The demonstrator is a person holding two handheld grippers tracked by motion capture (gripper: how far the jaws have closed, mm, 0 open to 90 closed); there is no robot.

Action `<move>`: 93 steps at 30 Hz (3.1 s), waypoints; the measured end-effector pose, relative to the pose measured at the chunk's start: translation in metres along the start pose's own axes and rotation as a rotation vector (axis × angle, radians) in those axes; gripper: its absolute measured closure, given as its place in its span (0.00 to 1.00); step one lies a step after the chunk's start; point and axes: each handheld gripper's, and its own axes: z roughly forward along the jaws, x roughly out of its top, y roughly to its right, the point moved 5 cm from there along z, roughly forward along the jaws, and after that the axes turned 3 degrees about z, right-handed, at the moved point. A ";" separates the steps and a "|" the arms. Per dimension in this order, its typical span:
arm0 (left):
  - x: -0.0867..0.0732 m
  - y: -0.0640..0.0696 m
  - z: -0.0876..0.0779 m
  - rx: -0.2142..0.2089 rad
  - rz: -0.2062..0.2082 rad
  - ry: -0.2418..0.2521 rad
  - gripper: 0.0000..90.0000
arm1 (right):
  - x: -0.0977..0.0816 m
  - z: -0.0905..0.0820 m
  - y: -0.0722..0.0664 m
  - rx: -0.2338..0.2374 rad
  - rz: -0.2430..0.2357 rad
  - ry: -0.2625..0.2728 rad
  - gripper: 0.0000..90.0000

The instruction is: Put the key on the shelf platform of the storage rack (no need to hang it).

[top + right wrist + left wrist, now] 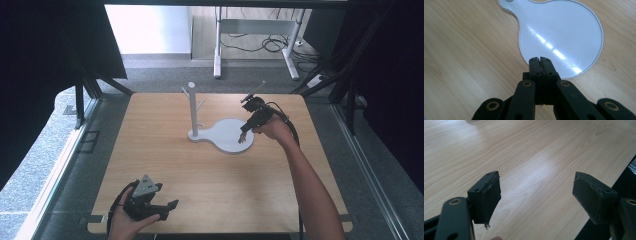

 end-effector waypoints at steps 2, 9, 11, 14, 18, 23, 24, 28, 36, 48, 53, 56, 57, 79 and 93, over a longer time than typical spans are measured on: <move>0.000 0.000 0.000 0.001 -0.002 0.001 0.26 | 0.003 0.001 0.000 0.000 -0.001 -0.003 1.00; 0.000 -0.002 -0.002 0.001 -0.007 0.006 0.26 | 0.013 0.006 0.001 0.002 0.000 -0.004 1.00; 0.000 -0.002 -0.002 0.000 -0.010 0.009 0.26 | 0.015 0.009 0.002 -0.009 -0.001 -0.017 1.00; -0.001 -0.002 -0.002 0.001 -0.012 0.009 0.26 | 0.020 0.013 0.003 -0.012 0.002 -0.023 1.00; -0.001 -0.002 -0.002 -0.001 -0.012 0.008 0.26 | 0.025 0.016 0.004 -0.015 0.003 -0.022 1.00; -0.001 -0.002 -0.002 -0.003 -0.009 0.006 0.26 | 0.032 0.019 0.006 -0.022 0.006 -0.022 1.00; -0.001 -0.002 -0.002 -0.003 -0.008 0.005 0.26 | 0.033 0.019 0.007 -0.027 -0.003 -0.024 1.00; 0.000 -0.002 -0.003 -0.006 -0.010 0.012 0.26 | 0.037 0.022 0.009 -0.027 0.007 -0.017 1.00; -0.001 -0.004 -0.004 -0.003 -0.015 0.016 0.26 | 0.046 0.031 0.016 -0.030 0.023 -0.015 1.00; -0.001 -0.004 -0.005 -0.001 -0.017 0.021 0.26 | 0.051 0.055 0.021 -0.031 0.042 -0.014 1.00; -0.002 -0.004 -0.004 -0.004 -0.015 0.017 0.26 | 0.047 0.069 0.022 -0.024 0.043 -0.033 1.00; -0.002 -0.004 -0.004 -0.001 -0.016 0.018 0.26 | 0.045 0.074 0.022 -0.024 0.041 -0.039 1.00; -0.002 -0.004 -0.004 -0.001 -0.016 0.018 0.26 | 0.045 0.075 0.022 -0.024 0.040 -0.040 1.00; -0.002 -0.003 -0.002 -0.006 -0.010 0.011 0.26 | 0.031 0.083 0.038 -0.038 0.083 -0.057 0.98; -0.002 -0.002 -0.001 -0.007 -0.008 0.006 0.26 | 0.024 0.084 0.041 -0.053 0.076 -0.054 0.81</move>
